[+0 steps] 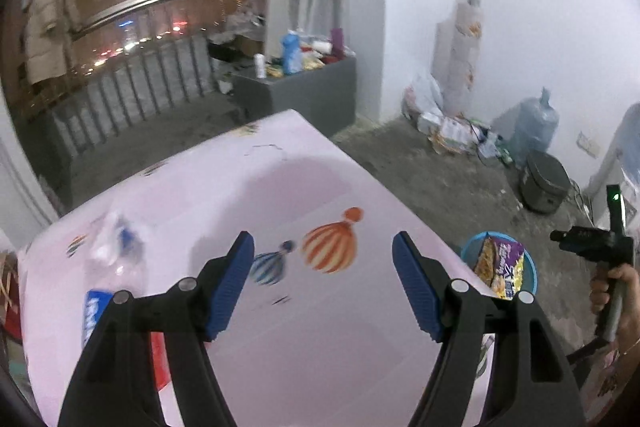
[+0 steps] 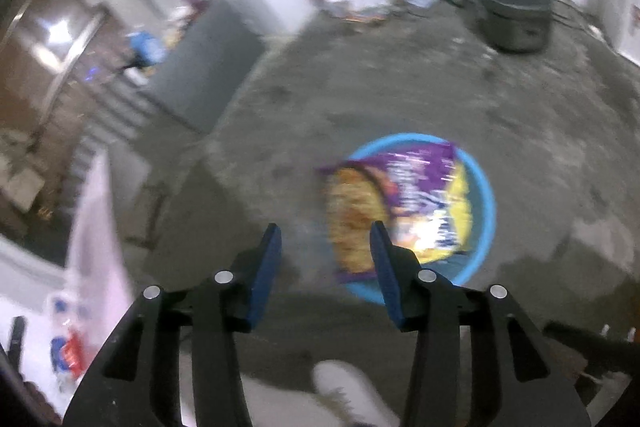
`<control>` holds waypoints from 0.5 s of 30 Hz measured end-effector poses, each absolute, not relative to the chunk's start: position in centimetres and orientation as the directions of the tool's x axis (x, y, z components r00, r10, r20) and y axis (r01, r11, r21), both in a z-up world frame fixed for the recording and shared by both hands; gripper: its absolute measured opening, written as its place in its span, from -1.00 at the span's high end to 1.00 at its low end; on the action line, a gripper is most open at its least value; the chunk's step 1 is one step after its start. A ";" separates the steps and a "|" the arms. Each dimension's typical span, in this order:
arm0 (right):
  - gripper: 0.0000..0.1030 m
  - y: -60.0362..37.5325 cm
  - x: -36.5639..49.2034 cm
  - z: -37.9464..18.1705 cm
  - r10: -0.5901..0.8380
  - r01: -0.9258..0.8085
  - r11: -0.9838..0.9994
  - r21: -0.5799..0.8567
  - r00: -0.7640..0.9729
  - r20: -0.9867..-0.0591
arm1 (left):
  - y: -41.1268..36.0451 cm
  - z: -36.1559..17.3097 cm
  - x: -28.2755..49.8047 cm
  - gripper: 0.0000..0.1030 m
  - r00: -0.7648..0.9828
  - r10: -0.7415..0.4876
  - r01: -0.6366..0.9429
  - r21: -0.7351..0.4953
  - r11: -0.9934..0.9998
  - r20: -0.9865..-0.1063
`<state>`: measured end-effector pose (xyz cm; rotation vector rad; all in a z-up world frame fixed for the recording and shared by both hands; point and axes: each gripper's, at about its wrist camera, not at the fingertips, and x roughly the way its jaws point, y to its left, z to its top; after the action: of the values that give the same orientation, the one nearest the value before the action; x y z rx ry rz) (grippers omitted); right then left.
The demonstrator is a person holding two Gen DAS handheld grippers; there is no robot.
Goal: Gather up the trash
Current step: 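Bring both open tools back over the table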
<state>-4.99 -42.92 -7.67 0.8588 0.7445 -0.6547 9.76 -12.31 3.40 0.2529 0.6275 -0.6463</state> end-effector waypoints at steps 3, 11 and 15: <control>0.09 -40.7 -2.9 -5.0 -0.157 0.676 0.570 0.468 0.648 -0.745 | -8.9 4.3 9.1 -0.35 0.659 -0.483 0.596 0.009 0.803 -0.576; 0.06 -31.9 4.5 -0.7 0.054 0.398 0.770 0.499 0.738 -0.672 | 0.5 7.6 6.6 -0.35 0.774 -0.425 0.466 -0.031 0.884 -0.469; 0.07 -27.2 8.2 0.0 0.175 0.265 0.813 0.518 0.737 -0.653 | 4.5 7.8 6.3 -0.35 0.793 -0.395 0.400 -0.092 0.912 -0.464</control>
<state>8.17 -27.24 0.04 0.6342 0.7536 -0.0534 6.29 4.54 7.81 0.0113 0.4961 -0.4273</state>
